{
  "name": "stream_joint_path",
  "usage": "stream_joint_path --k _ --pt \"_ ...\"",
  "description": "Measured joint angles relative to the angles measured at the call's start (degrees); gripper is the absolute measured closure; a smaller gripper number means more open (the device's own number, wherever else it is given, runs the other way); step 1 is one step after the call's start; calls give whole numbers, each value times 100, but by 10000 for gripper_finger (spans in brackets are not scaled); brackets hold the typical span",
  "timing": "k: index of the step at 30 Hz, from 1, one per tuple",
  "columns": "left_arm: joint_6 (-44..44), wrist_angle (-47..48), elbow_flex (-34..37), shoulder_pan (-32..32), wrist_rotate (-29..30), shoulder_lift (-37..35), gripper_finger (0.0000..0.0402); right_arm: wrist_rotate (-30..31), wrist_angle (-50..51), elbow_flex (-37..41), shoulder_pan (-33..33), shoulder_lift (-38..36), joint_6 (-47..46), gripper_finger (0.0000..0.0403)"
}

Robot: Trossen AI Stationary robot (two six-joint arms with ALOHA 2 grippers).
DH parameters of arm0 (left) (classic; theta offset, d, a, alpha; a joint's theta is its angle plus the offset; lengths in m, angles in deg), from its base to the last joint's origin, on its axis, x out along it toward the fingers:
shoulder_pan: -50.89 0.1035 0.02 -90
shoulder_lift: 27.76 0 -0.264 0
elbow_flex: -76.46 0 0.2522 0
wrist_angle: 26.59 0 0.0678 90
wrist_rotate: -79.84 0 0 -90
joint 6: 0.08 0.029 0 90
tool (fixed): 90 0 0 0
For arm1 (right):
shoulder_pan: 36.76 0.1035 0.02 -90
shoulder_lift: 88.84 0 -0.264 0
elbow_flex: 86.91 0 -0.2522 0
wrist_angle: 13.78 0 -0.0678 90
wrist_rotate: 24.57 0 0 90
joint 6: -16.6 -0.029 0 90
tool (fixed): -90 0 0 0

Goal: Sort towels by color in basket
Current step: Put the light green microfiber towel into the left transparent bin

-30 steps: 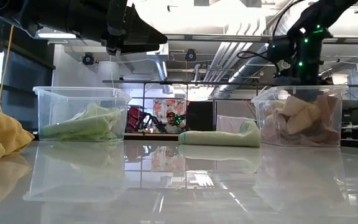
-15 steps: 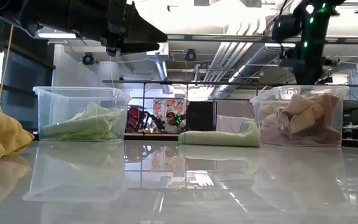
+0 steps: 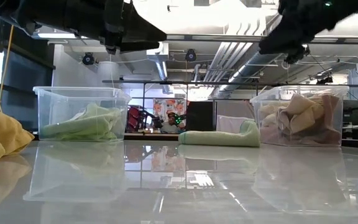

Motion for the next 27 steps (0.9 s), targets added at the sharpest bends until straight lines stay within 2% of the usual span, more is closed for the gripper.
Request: stream_joint_path --k 3,6,8,11,14,17,19,23,27 --pt "609 38 -27 -376 366 0 161 151 -2291 1088 1054 342 227 300" --pt "1333 214 -266 -828 1043 -1 161 568 -3849 1804 1931 1050 170 300" --pt "1589 619 -515 -1070 1282 -48 161 1101 -4441 2004 2379 1592 -99 300" --pt "1160 2292 -1143 -1369 1296 -216 161 1909 -4901 1981 2877 2464 -420 300" --pt "-576 5139 -1960 -1622 1036 -355 161 2407 -5100 1592 3093 3277 -387 300" --pt "-2898 7658 -2598 -1787 146 -358 161 2519 -5097 1081 3102 3983 -83 300" --pt "-4431 8842 -2708 -1908 -392 -358 161 2510 -5093 739 3054 4377 251 300" --pt "-7070 10136 -2385 -2274 -1093 -354 161 2486 -5082 131 2903 5042 914 300" --pt "-8759 10288 -1667 -2476 -1911 -354 161 2462 -5054 -272 2716 5508 1313 300"
